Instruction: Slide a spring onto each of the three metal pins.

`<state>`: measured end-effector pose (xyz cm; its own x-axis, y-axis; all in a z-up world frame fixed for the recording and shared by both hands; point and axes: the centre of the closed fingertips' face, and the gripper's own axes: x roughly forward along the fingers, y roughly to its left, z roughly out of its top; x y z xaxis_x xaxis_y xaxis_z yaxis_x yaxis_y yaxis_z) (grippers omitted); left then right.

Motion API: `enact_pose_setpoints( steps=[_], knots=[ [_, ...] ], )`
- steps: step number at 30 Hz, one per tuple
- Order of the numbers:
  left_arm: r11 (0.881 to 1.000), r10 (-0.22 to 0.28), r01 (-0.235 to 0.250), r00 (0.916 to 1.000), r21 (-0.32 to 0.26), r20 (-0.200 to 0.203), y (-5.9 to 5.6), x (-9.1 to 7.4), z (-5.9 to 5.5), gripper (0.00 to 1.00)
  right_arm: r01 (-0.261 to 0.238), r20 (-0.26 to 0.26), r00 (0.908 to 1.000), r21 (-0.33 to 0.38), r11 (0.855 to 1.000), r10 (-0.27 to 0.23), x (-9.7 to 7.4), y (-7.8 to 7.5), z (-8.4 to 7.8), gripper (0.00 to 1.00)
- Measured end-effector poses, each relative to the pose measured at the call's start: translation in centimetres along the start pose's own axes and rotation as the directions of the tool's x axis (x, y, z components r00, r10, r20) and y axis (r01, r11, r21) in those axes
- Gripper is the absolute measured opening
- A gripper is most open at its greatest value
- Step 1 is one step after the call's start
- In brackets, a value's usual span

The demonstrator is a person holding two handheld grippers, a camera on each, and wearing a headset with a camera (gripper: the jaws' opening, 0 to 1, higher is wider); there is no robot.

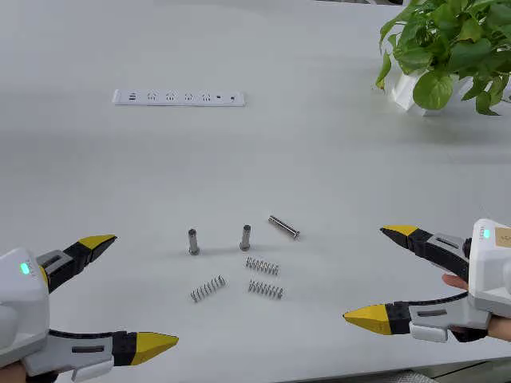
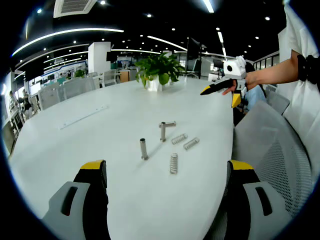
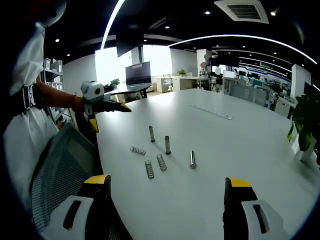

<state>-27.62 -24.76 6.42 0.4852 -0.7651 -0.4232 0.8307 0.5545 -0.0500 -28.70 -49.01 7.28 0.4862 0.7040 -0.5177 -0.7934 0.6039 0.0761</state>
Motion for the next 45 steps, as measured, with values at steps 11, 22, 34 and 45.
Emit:
enact_pose_setpoints(
  steps=[11,22,34,45],
  knots=[
    [1.0,-0.004,0.004,1.0,-0.001,0.0,0.08,0.1,-0.06,0.99,-0.003,-0.005,1.0,0.004,1.0,0.003,0.07,0.06,-0.31,0.93],
    [1.0,-0.005,0.005,1.0,-0.005,0.0,0.05,0.2,-0.14,0.99,-0.004,-0.005,1.0,0.006,1.0,0.004,0.24,0.05,-0.28,0.92],
    [1.0,-0.004,0.004,1.0,-0.009,-0.002,0.06,0.13,-0.3,0.99,-0.008,-0.009,0.9999,0.008,1.0,0.008,0.37,0.1,-0.22,0.91],
    [1.0,-0.009,0.009,1.0,-0.017,0.001,-0.02,0.33,-0.31,0.99,-0.01,-0.014,0.9998,0.008,1.0,0.01,0.44,-0.23,-0.1,0.91]
  ],
)
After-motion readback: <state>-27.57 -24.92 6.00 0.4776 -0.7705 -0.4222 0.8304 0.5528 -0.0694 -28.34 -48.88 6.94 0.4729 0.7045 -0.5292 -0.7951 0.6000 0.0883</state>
